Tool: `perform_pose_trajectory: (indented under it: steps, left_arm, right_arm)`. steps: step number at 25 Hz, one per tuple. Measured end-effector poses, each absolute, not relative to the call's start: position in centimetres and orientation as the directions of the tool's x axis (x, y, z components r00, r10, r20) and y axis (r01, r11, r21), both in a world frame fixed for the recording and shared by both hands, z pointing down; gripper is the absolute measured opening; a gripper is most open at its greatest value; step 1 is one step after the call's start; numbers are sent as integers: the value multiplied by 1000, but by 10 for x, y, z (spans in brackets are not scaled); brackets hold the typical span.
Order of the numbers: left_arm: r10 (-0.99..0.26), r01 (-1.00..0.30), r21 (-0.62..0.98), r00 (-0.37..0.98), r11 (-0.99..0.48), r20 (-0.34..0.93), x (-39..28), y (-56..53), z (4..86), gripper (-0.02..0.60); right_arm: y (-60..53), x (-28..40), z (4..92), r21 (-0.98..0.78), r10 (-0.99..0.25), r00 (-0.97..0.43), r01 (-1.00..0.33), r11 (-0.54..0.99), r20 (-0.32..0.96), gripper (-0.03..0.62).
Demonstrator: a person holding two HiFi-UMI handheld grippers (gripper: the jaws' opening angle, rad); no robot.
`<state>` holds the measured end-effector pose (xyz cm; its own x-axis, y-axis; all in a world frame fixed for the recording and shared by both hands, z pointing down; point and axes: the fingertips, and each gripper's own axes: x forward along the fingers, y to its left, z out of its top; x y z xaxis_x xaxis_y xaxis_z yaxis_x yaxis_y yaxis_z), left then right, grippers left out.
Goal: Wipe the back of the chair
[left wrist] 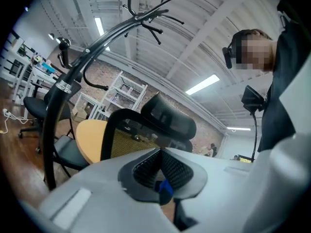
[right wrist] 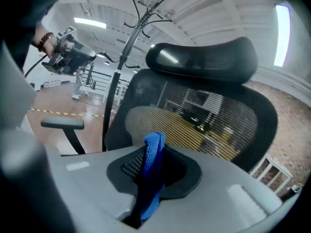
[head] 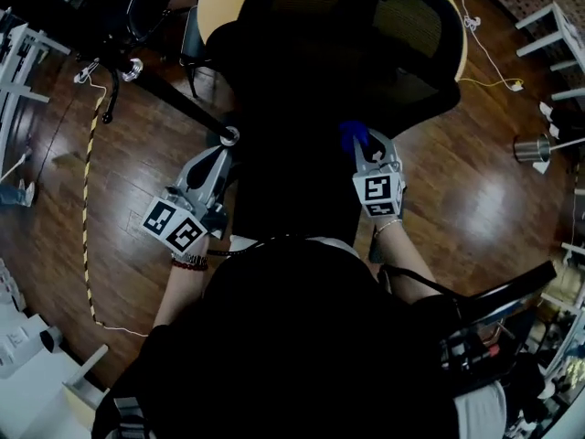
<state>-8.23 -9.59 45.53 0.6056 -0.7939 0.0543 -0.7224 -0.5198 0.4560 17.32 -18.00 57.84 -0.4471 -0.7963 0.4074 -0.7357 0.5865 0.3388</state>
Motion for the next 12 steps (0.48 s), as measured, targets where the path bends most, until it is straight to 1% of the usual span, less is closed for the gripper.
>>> perform_pose_trajectory:
  steps: [3,5,8,12]
  left_arm:
    - [-765,-697,451,643,-557,48,-37,-100,451,6]
    - [-757,-690,446,652,-571,40,-14,-100,447,6]
    - [-759,-698,430,650,-573,44,5,-97,444,6]
    - [-799,-738,426,598,-524,54,4,-94,446,6]
  right_arm:
    - [-178,246,589,342,-821,-358,-779,526,445,43]
    - [-181,279,596,336,-824,-327,-796,504,463,43]
    - [-189,315,600,334,-840,-281,-823,459,463,43]
    - [-213,340,593,361,-870,-244,-836,413,429,43]
